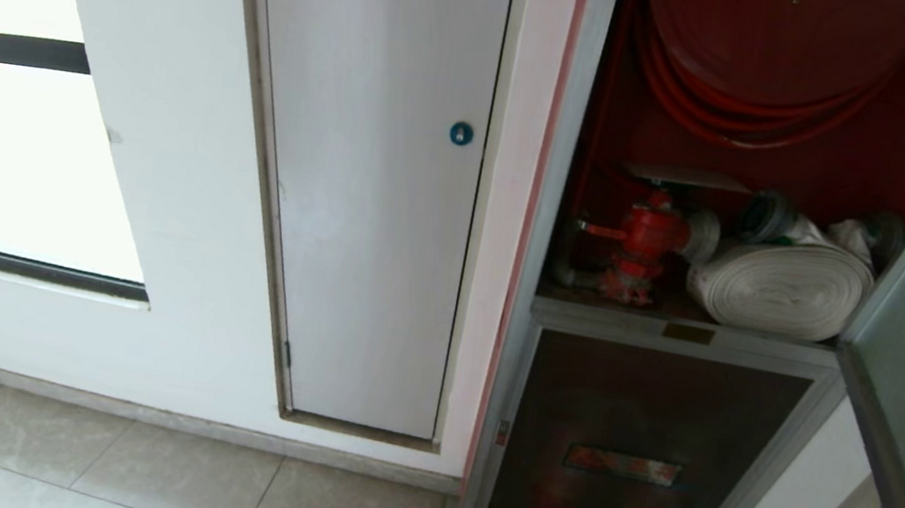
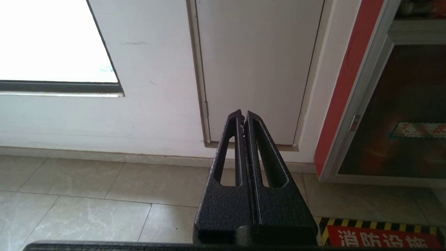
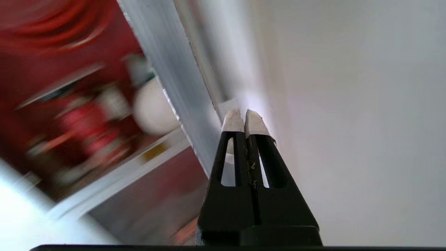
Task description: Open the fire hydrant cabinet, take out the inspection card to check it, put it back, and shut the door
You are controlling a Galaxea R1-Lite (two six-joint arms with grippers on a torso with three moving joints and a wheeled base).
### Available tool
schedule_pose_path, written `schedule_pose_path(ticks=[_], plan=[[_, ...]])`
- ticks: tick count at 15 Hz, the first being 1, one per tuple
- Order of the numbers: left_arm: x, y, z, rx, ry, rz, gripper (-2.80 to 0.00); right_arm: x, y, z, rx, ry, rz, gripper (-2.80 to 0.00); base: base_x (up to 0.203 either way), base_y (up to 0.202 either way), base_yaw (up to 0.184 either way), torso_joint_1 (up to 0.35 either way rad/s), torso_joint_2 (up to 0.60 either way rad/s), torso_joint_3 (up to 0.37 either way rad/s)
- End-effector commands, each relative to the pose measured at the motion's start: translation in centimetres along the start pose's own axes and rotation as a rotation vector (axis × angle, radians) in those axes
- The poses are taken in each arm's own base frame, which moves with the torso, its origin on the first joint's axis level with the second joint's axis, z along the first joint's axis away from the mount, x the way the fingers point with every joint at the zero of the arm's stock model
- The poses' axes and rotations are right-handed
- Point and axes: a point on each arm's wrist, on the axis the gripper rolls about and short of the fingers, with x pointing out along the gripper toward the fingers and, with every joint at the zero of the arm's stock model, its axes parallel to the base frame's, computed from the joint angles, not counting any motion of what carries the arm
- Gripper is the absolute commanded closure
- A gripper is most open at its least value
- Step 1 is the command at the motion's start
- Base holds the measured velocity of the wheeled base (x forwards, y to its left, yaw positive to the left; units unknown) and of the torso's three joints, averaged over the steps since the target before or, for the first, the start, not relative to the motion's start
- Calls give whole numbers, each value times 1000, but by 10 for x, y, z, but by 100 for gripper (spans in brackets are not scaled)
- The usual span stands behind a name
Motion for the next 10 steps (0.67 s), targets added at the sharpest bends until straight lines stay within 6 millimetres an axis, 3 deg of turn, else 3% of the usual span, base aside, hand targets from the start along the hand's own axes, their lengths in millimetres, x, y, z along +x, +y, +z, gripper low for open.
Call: schedule_pose_path(ticks=[1,7,10], plan=[[1,0,-2,0,7,0,0,-10,7,3,4,-16,72,0,0,0,0,0,0,0],[0,0,-2,0,6,0,0,-5,30,8,32,60,302,0,0,0,0,0,0,0],[0,0,-2,0,6,0,0,16,41,6,58,128,347,0,0,0,0,0,0,0]])
